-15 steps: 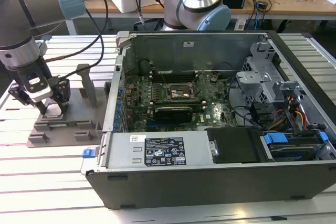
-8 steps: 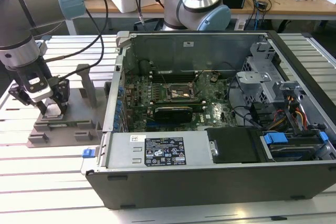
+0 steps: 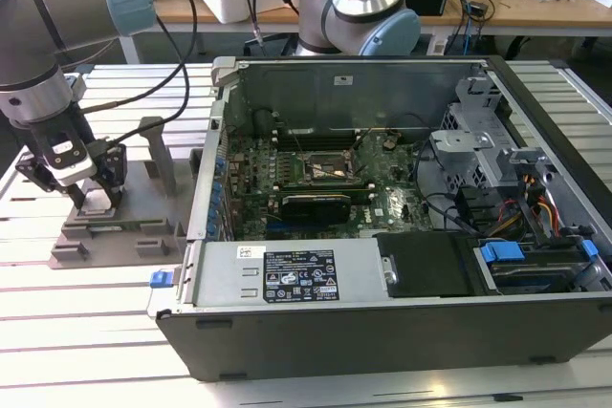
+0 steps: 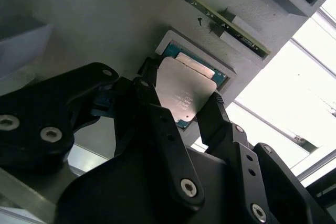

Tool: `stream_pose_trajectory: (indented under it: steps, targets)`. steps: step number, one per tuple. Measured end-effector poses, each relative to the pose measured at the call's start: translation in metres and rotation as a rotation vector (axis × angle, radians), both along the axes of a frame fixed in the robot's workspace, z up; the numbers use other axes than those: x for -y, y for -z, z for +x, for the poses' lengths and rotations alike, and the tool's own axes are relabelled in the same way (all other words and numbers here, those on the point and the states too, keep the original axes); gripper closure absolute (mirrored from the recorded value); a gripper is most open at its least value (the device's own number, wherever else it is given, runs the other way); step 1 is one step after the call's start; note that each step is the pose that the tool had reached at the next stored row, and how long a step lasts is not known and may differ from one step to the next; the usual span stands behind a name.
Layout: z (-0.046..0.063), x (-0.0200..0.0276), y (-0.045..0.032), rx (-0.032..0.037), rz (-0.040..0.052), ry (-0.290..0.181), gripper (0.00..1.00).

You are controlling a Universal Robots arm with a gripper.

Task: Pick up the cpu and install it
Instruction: 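Pick up the cpu and move it towards the insertion slot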

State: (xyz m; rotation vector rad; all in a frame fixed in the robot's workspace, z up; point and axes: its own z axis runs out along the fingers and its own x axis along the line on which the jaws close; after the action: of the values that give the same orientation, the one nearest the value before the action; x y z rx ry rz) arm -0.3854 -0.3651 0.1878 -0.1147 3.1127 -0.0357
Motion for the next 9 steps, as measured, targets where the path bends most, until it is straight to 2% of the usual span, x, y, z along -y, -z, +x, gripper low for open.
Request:
stream_pose_trajectory:
  steps: [1, 5, 9]
  targets:
    - [0.000, 0.0000, -0.0001, 0.0001, 0.0001, 0.000, 0.45]
    - [0.000, 0.0000, -0.0129, -0.0001, 0.0000, 0.000, 0.45]
    - [0.000, -0.0001, -0.0207, 0.0001, 0.0000, 0.000, 0.45]
